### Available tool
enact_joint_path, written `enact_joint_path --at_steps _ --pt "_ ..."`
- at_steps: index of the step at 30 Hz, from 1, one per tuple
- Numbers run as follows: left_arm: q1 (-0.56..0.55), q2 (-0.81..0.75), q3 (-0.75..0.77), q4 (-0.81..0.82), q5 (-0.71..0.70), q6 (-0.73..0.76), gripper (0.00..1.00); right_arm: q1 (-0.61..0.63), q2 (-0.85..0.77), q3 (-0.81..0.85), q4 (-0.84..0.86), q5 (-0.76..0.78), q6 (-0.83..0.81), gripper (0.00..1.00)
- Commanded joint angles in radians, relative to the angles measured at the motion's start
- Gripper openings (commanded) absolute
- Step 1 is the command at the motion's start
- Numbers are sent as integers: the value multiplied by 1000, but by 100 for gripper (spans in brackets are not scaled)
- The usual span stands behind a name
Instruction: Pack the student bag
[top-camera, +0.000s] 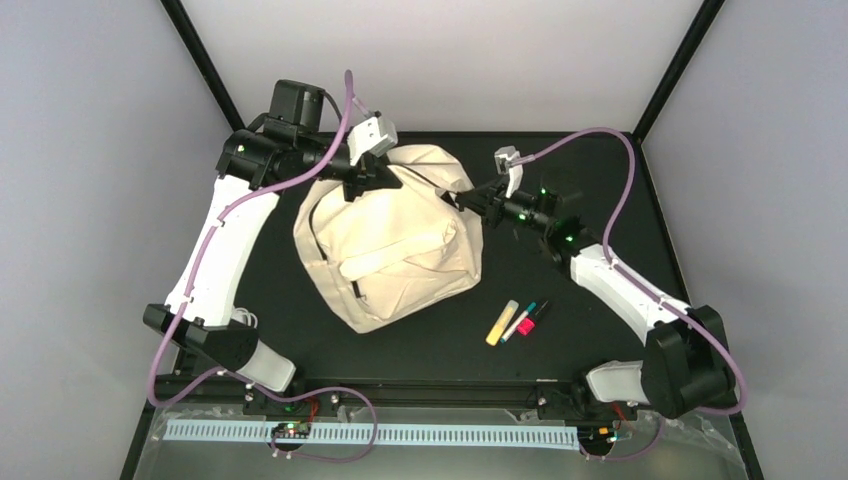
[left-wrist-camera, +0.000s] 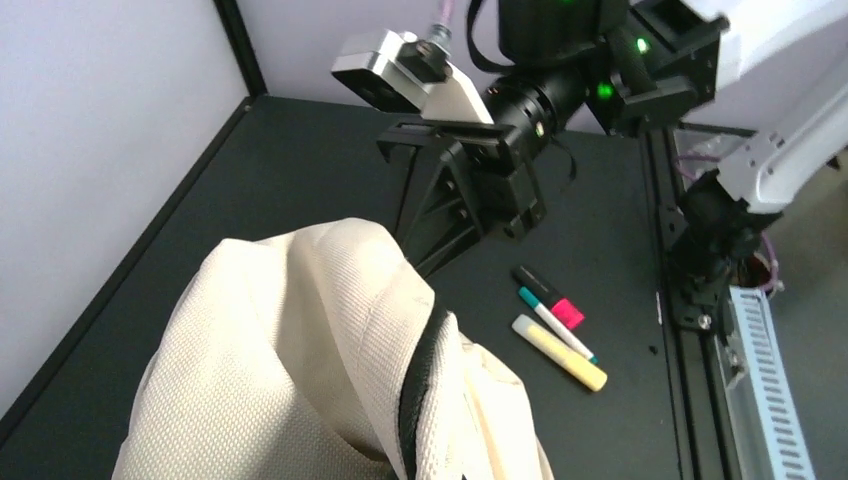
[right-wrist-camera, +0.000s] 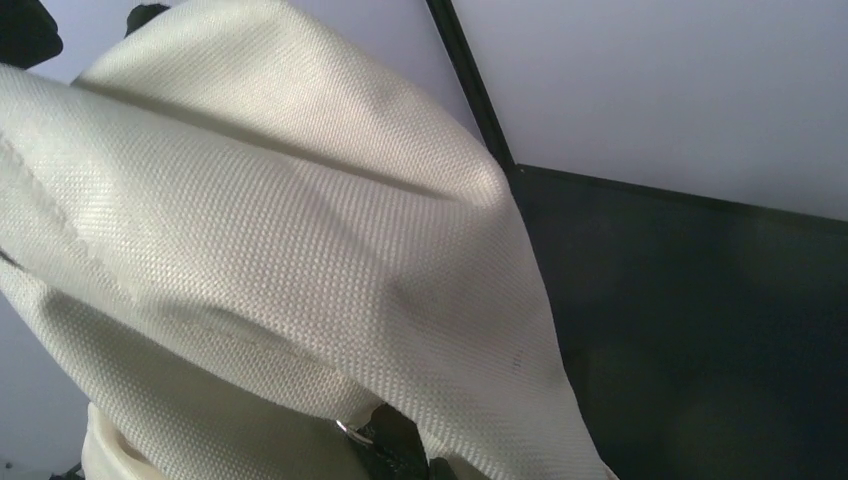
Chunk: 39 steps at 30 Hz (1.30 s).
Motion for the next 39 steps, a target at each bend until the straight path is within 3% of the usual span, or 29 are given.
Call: enact_joint_path --at_steps 1,6,10,14,17,20,23,25,28,29,34,39 --pt "-12 -62 -17 -6 148 173 3 -39 -18 21 -188 25 -33 1" --pt "-84 -67 -94 -25 -69 303 27 0 -61 70 -194 -59 -7 1" --pt "-121 -67 -166 43 -145 361 35 2 -115 13 -133 -66 47 1" --pt "-169 -4 -88 69 -204 353 69 3 -122 -10 -137 -79 54 1" --pt "-233 64 22 83 -291 343 83 2 -123 -12 -127 -91 65 1" --pt "-290 114 64 77 -358 338 86 2 -132 -13 -126 -93 69 1" --pt "-315 154 50 62 -391 326 77 2 -143 -21 -144 -97 64 1" --pt "-321 177 64 52 -407 312 54 4 -149 -21 -167 -102 54 1" --pt "-324 192 106 52 -396 288 10 1 -154 -16 -204 -108 36 1" --pt "-325 189 120 65 -381 260 3 2 -153 -16 -220 -110 31 1" --pt "-310 160 188 200 -307 43 1 2 -139 -49 -299 -85 -7 1" --pt "-303 119 228 192 -262 8 2 -14 -146 -132 -340 -47 -41 1"
